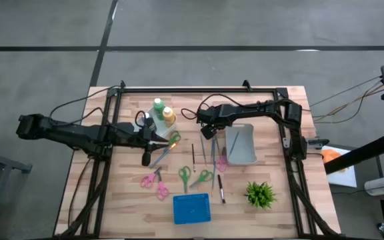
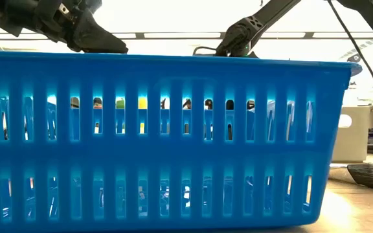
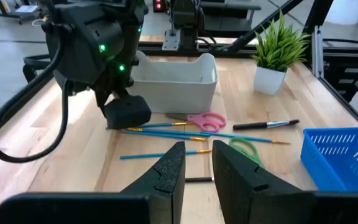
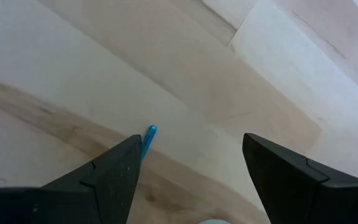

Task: Pick & Place Paint Supplies
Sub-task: Put the blue paintbrush into the gray bin

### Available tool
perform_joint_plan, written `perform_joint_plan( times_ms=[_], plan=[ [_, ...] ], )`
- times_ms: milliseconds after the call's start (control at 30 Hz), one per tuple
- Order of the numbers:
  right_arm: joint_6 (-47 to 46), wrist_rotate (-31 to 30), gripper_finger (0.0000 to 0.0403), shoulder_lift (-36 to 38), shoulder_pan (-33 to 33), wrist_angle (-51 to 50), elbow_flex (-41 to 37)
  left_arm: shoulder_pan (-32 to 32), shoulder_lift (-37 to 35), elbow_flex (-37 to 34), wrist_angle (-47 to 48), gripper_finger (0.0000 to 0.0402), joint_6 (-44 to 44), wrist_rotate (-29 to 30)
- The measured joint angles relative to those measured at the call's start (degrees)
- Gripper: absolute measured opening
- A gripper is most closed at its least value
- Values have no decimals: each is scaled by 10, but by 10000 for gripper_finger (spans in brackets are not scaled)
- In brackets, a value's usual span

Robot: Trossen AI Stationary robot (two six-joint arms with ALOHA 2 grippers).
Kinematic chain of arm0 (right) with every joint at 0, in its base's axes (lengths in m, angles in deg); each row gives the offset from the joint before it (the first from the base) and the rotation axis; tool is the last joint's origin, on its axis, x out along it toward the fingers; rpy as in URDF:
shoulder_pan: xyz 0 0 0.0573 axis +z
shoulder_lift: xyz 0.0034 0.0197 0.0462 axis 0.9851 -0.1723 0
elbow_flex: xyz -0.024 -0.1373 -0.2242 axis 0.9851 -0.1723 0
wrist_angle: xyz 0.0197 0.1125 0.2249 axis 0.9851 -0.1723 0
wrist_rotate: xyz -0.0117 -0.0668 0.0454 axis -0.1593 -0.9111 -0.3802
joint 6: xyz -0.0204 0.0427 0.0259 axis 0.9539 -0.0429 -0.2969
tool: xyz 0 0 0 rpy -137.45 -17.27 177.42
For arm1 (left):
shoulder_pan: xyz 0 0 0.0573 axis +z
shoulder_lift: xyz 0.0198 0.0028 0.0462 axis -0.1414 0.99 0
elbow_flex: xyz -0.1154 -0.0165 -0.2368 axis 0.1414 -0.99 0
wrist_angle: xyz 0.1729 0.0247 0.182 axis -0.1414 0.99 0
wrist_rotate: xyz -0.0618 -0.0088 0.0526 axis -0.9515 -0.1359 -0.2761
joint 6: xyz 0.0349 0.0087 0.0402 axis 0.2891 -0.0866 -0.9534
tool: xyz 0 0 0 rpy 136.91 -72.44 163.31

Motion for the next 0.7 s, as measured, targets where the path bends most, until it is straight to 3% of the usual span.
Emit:
perform_joint_plan(
  times_ms=[367, 700],
  plan=[
    [1, 2, 278, 0, 7, 3, -1, 0, 0, 0, 0, 82, 0, 0],
    [62, 14, 278, 0, 6, 3, 0, 0, 0, 0, 2, 82, 0, 0]
  ],
)
